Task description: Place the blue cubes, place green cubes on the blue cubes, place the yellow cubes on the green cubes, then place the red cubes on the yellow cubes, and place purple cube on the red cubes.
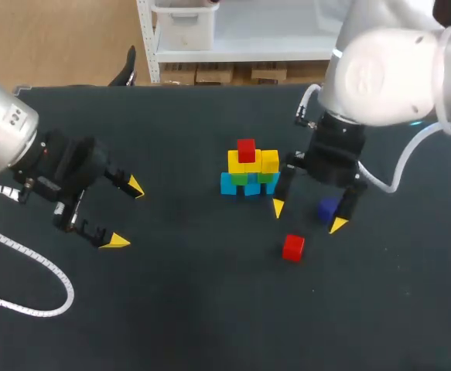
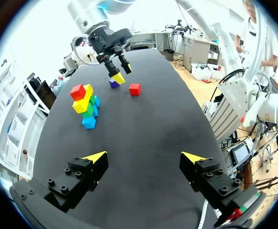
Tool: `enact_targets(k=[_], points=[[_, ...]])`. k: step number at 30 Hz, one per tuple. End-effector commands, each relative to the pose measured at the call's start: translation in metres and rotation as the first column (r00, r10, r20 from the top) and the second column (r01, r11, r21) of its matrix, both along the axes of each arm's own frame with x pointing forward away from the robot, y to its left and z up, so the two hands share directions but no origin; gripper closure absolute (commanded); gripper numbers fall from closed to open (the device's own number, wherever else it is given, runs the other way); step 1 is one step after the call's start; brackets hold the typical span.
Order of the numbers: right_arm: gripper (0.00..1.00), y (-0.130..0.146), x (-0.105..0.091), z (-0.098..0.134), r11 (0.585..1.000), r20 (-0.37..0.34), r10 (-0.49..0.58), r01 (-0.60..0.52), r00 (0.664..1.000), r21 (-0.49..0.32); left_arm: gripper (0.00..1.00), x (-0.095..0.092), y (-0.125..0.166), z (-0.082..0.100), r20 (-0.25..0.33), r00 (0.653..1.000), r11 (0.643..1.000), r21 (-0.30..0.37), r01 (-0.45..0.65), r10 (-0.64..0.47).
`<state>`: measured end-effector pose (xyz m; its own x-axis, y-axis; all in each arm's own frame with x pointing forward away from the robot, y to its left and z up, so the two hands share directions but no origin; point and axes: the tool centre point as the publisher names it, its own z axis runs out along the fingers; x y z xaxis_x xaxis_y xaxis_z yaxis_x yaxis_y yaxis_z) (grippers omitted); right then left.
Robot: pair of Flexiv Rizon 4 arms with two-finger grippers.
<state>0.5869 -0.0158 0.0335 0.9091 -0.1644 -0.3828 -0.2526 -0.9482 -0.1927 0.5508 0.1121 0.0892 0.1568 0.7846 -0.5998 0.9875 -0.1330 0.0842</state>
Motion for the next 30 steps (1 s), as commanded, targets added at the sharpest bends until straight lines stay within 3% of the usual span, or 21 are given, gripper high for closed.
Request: enact_targets(k=[1, 19, 30], points=[[0.00, 0.002, -0.002, -0.004, 1.000, -0.002, -0.018, 0.018, 1.000, -0.025, 0.00, 0.000, 0.001, -0.001, 0.002, 1.000, 1.000, -0.003, 0.001, -0.001], [0.00, 0.002, -0.012, -0.020, 0.991, 0.000, -0.118, 0.117, 0.993, -0.071, 0.00, 0.000, 0.001, -0.001, 0.002, 1.000, 1.000, -0.003, 0.001, -0.001], [0.03, 0.005, -0.020, -0.026, 0.992, 0.015, -0.078, 0.079, 0.997, -0.095, 0.00, 0.000, 0.001, -0.001, 0.002, 1.000, 1.000, -0.003, 0.001, -0.001]])
